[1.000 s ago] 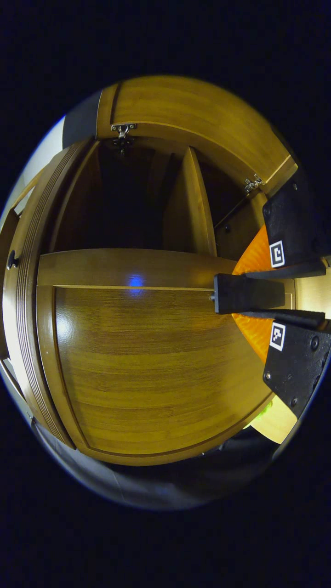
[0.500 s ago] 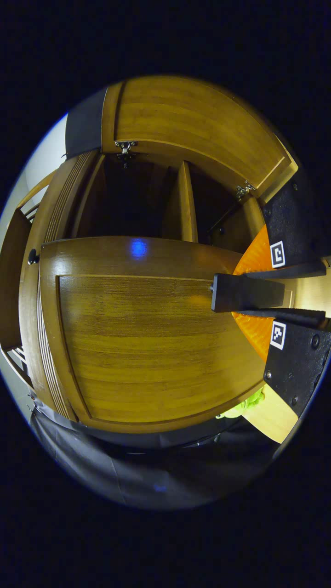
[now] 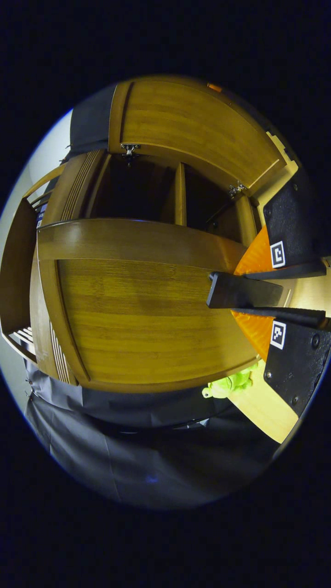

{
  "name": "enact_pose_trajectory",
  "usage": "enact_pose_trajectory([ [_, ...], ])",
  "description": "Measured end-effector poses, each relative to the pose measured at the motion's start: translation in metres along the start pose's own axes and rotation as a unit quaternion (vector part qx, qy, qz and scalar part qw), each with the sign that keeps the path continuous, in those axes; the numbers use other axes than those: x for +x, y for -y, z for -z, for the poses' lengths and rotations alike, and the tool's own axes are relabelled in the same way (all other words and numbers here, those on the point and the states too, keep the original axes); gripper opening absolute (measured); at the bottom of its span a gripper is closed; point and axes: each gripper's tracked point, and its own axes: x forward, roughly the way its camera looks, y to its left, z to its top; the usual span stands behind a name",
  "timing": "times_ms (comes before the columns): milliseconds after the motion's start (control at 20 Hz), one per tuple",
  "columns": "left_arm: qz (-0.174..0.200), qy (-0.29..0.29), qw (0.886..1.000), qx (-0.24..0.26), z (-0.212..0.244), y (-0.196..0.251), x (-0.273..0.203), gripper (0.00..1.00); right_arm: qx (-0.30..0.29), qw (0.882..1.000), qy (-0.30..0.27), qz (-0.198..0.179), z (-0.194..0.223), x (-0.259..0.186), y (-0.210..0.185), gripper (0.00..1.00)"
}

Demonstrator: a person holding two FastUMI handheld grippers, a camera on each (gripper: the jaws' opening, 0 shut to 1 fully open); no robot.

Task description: Open the right door of the double-door shoe cabinet with the right hand, and open the left door with the left hand.

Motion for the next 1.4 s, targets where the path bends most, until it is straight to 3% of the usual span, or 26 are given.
enact_pose_trajectory([
  [650,-0.036,-0.002,0.999,-0.007,0.010,-0.047,-0.045,0.24,0.009,1.000,-0.006,0.002,0.009,0.000,-0.001,0.13],
  [900,-0.054,-0.002,0.999,-0.006,0.012,-0.072,-0.062,0.21,0.015,1.000,0.012,0.016,-0.007,-0.004,0.001,0.13],
  [1200,-0.097,0.002,0.995,0.016,0.012,-0.126,-0.081,0.17,0.010,0.999,0.016,0.034,-0.007,-0.007,0.004,0.13],
  [1300,-0.118,0.002,0.993,0.017,0.012,-0.149,-0.085,0.22,0.013,0.999,0.007,0.030,0.002,-0.004,0.000,0.13],
  [1400,-0.108,0.004,0.994,-0.006,0.009,-0.156,-0.087,0.06,0.011,0.999,0.005,0.036,0.005,-0.006,0.000,0.13],
])
